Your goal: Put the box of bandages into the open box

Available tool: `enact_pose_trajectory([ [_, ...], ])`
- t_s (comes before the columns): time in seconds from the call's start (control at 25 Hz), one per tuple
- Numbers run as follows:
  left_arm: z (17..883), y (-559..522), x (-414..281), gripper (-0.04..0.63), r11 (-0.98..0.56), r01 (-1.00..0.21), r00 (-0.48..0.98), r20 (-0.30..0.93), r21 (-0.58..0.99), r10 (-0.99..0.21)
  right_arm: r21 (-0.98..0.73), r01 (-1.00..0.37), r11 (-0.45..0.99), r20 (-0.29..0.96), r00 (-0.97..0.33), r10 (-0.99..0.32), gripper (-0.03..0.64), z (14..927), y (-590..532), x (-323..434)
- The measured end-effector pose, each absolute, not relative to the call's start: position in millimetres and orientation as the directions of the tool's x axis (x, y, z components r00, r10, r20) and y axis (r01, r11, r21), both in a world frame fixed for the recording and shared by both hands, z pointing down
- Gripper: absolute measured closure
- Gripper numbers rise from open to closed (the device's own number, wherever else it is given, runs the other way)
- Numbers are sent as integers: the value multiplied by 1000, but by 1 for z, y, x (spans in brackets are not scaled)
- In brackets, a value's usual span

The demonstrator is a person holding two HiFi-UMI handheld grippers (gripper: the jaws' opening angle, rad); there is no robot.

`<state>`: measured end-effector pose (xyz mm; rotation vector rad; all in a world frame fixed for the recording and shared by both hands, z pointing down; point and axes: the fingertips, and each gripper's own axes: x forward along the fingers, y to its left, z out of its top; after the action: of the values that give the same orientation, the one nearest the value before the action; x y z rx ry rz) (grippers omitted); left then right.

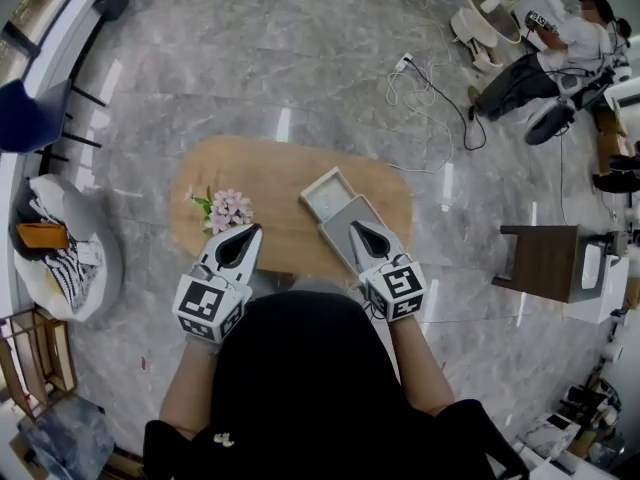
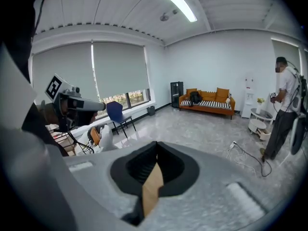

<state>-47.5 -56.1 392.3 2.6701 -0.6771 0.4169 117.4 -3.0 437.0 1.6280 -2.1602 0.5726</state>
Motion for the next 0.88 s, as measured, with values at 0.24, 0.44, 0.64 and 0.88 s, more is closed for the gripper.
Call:
enact_pose_trajectory([
  [0.24, 366, -67, -33, 584, -851, -468, 864, 327, 238, -384, -55, -974, 222, 469, -221, -855, 618, 393, 7, 135],
  [0.44, 346, -72, -20, 584, -879, -425, 886, 297, 217, -356, -61, -981, 185, 406, -194, -893, 618, 361, 11, 147],
  [0.64, 328, -73, -9, 584, -900, -390, 902, 279, 196, -330, -59, -986, 155, 350, -166, -922, 618, 334, 16, 155],
  [0.88, 317, -75, -4, 584, -913, -362, 915, 257, 187, -311, -52, -989, 138, 301, -147, -942, 618, 314, 19, 159],
])
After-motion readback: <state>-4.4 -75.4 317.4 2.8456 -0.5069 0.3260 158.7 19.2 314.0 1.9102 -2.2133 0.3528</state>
